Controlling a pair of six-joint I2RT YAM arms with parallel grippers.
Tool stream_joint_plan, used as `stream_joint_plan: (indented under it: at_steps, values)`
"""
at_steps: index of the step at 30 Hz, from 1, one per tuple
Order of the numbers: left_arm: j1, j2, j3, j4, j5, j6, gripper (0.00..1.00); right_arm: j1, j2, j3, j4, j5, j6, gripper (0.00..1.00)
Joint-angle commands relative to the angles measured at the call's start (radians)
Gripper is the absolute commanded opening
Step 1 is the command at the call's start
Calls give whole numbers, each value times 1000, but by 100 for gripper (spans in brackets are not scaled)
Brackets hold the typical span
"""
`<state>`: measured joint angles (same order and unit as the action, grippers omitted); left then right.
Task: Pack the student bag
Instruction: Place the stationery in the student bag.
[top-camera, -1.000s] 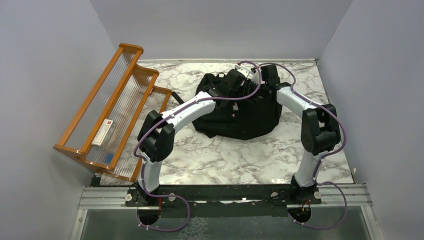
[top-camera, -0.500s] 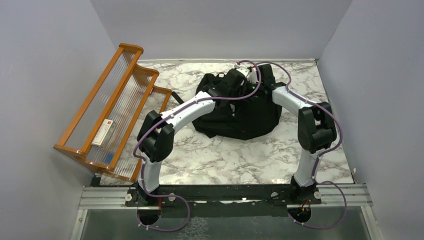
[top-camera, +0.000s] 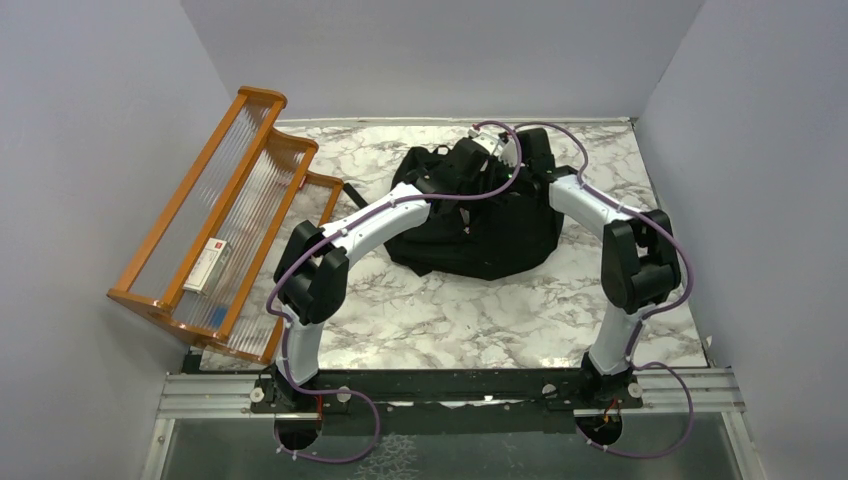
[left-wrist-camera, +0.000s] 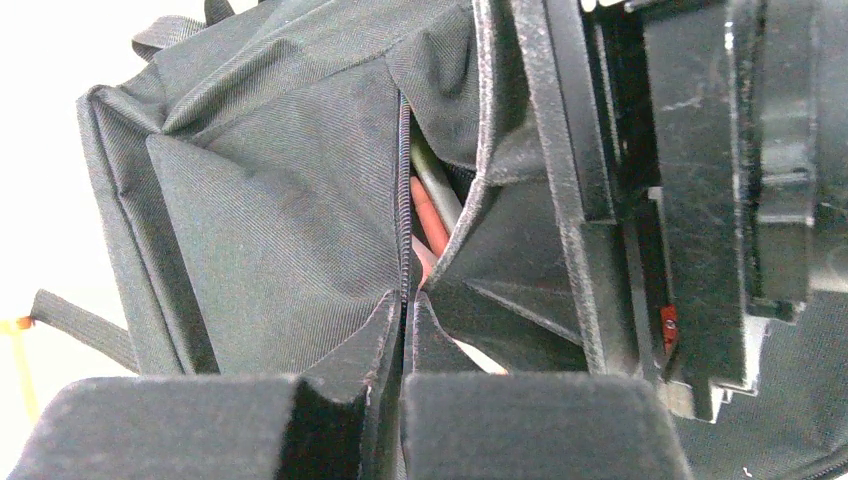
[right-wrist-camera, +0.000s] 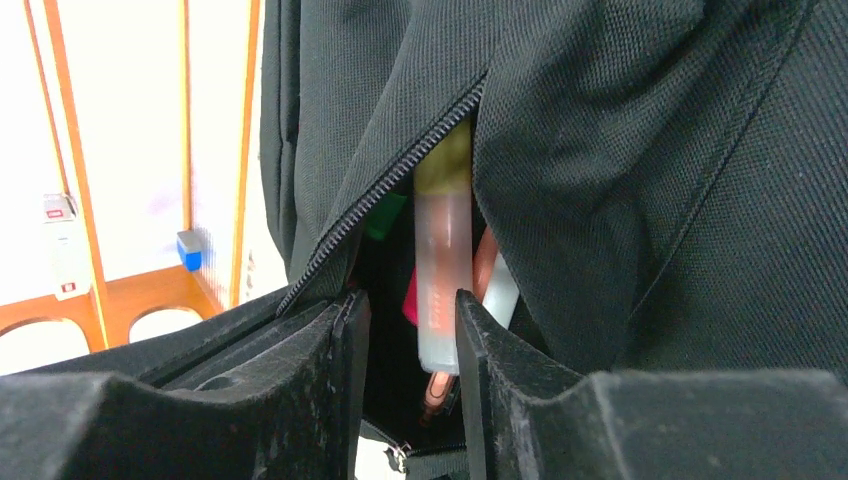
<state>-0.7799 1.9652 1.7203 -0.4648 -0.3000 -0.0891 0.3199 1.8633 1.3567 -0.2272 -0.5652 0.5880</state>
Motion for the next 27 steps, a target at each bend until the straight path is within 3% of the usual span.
stream_joint_plan:
  at_steps: [1,16,27]
  values:
    - [5,-55,-13,22,9,-1,0,8,-54,-16,5,23,-22,43]
    - [5,-52,-22,29,41,0,0,7,-258,-108,-38,308,-70,41]
    - [5,-49,-25,35,50,1,0,7,-181,-79,-106,327,-100,44]
